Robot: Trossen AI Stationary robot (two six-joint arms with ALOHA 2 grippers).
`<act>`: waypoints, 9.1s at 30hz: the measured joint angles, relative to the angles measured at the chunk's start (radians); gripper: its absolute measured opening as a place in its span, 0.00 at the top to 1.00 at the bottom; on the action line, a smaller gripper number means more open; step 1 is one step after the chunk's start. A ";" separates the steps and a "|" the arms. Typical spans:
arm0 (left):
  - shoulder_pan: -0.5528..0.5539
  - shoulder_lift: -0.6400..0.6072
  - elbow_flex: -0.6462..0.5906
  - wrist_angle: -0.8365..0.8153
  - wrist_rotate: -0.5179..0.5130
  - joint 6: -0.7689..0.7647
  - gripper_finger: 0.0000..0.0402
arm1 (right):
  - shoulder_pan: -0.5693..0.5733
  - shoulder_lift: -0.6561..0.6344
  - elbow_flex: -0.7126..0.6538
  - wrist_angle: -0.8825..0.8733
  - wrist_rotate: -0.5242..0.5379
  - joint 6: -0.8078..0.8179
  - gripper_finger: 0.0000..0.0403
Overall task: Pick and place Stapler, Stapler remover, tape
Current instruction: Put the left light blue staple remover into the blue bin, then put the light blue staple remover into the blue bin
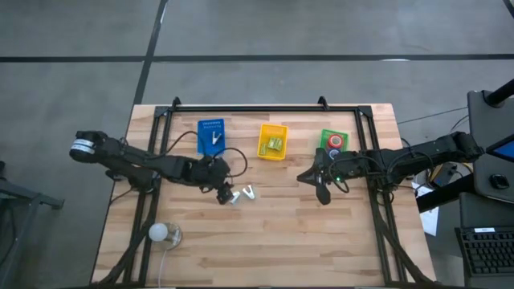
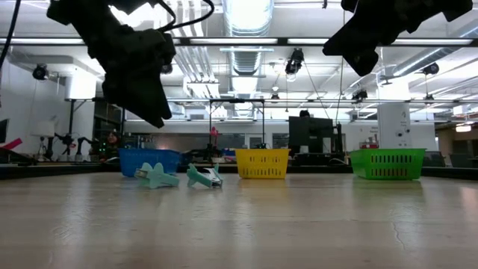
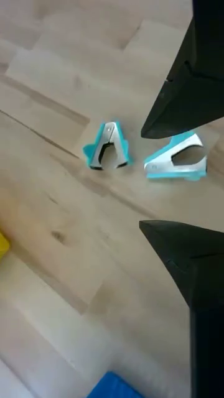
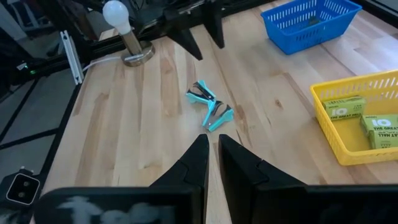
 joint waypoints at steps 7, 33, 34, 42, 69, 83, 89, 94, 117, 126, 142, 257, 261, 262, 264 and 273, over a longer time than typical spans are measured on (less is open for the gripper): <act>-0.064 0.001 -0.035 0.006 -0.021 -0.079 0.43 | 0.000 0.000 0.000 0.000 0.000 0.000 0.92; -0.133 0.119 -0.204 0.294 -0.100 -0.174 0.59 | 0.000 0.000 -0.006 0.004 0.027 0.001 0.92; -0.133 0.121 -0.204 0.296 -0.100 -0.180 0.60 | 0.000 0.000 -0.008 0.004 0.027 0.001 0.92; -0.133 0.125 -0.211 0.294 -0.080 -0.193 0.68 | 0.000 0.001 -0.027 0.023 0.027 0.001 0.92; -0.131 0.136 -0.212 0.332 -0.099 -0.186 0.98 | 0.000 0.000 -0.047 0.051 0.025 0.012 0.92; -0.131 0.062 -0.211 0.329 -0.202 -0.171 1.00 | 0.000 -0.001 -0.058 0.053 0.026 0.012 0.92; -0.131 -0.007 -0.211 0.282 -0.284 -0.160 1.00 | 0.000 -0.001 -0.067 0.071 0.025 0.017 0.92; -0.118 -0.081 -0.211 0.174 -0.440 -0.217 1.00 | 0.000 -0.001 -0.068 0.073 0.025 0.019 0.92; 0.285 -0.159 -0.212 0.025 -0.606 -0.090 1.00 | 0.000 0.000 -0.075 0.081 0.025 0.015 0.92; 0.433 -0.062 -0.212 0.042 -0.517 -0.021 0.98 | 0.000 0.000 -0.075 0.081 0.025 0.008 0.92; 0.462 0.011 -0.212 0.127 -0.507 0.037 0.85 | 0.000 0.000 -0.078 0.081 0.026 0.008 0.92; -0.101 0.358 -0.072 0.585 -0.089 0.753 0.79 | 0.000 0.000 -0.128 0.154 0.026 0.027 0.92; -0.102 0.357 -0.057 0.590 -0.087 0.736 0.79 | 0.000 0.000 -0.128 0.155 0.025 0.027 0.92; -0.103 0.357 -0.056 0.590 -0.086 0.735 0.79 | 0.000 0.000 -0.128 0.155 0.025 0.027 0.92; -0.103 0.357 -0.055 0.589 -0.079 0.735 0.79 | 0.000 0.000 -0.128 0.156 0.025 0.027 0.92; -0.106 0.423 -0.038 0.653 -0.056 0.753 0.79 | 0.000 0.000 -0.129 0.162 0.026 0.027 0.92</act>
